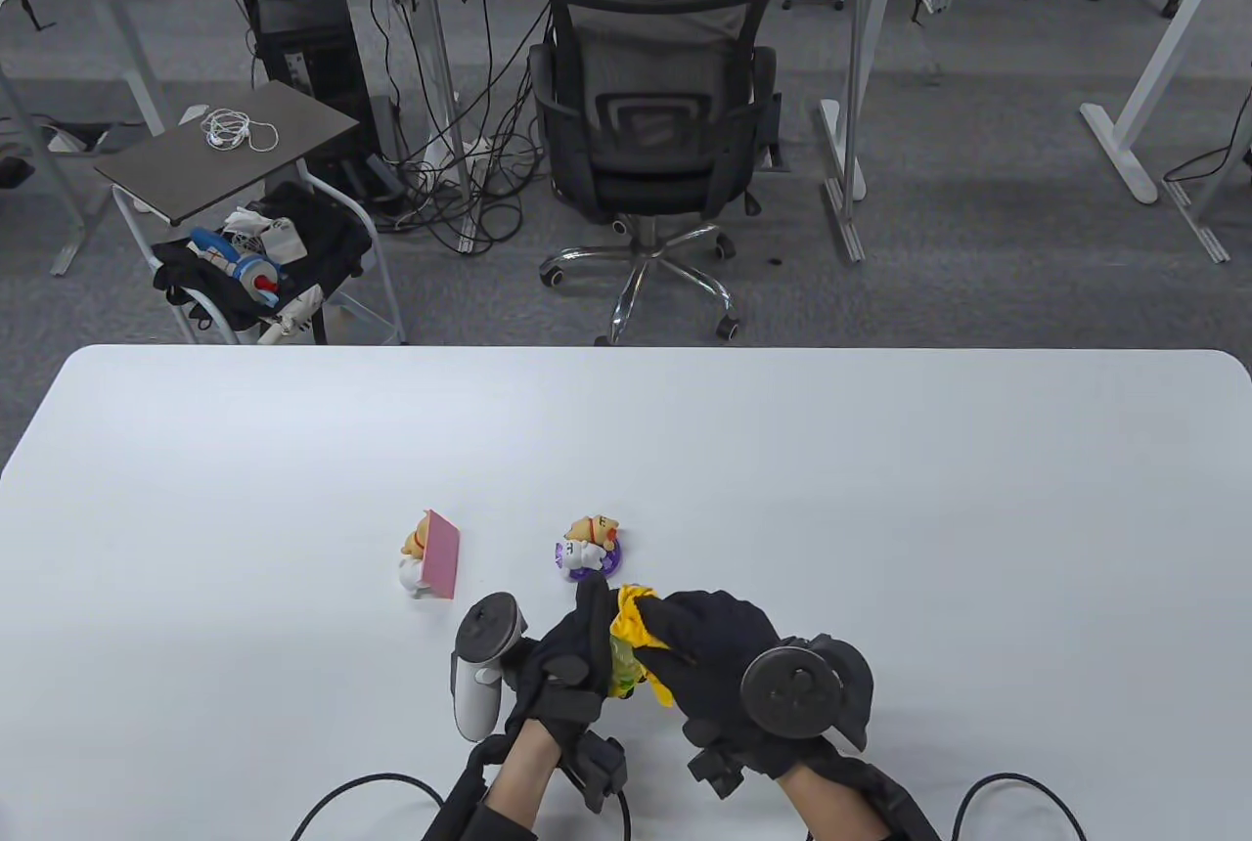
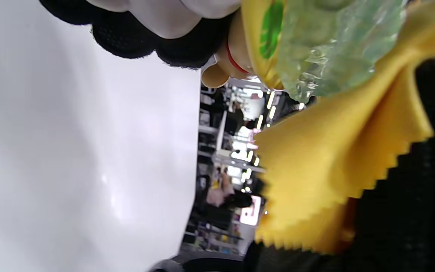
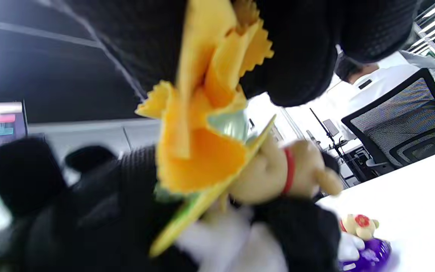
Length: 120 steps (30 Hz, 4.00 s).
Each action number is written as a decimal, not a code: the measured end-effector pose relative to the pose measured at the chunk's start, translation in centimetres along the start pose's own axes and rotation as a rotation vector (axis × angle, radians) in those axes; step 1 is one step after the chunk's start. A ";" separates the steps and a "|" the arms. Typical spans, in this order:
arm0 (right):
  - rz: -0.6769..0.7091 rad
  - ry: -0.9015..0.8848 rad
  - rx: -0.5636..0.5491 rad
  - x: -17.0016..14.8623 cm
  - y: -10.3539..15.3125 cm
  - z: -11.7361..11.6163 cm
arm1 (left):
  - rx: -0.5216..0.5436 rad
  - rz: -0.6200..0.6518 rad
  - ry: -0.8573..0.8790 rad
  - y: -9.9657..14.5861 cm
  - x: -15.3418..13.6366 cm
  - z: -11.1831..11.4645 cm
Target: Dust the small ornaments
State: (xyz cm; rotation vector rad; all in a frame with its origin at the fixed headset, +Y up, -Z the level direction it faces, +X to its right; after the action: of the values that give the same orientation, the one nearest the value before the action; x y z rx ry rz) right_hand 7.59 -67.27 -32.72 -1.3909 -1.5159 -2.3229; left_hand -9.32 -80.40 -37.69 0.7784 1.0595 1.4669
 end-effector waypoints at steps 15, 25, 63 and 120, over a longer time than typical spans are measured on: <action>0.092 0.118 -0.011 0.7 0.4 -1.6 | 0.111 0.044 0.385 0.5 -1.0 -0.4; 0.163 0.161 0.032 1.9 0.5 -2.6 | 0.106 0.048 0.390 0.3 -1.0 -0.6; -0.546 -0.122 -0.158 -15.3 4.2 4.2 | -0.121 -0.259 -1.411 -7.7 -1.3 4.9; -0.381 -0.070 -0.059 -11.4 2.3 1.6 | 0.202 -0.134 -0.849 -4.8 6.8 -4.7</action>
State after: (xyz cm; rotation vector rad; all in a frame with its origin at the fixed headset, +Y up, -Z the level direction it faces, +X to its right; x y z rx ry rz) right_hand 16.55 -71.97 -38.72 -1.3041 -1.8928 -2.5705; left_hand -12.88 -74.70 -44.52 1.2911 0.5813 0.7732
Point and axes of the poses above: the tracker on the back of each hand, its own x axis roughly to the thumb side, its own y axis roughly from the fingertips to the wrist, z = x × y, the point moved 3 cm from there along -y, roughly from the wrist to the fingertips, and after that the axes turned 6 degrees about z, right-handed, at the moved point
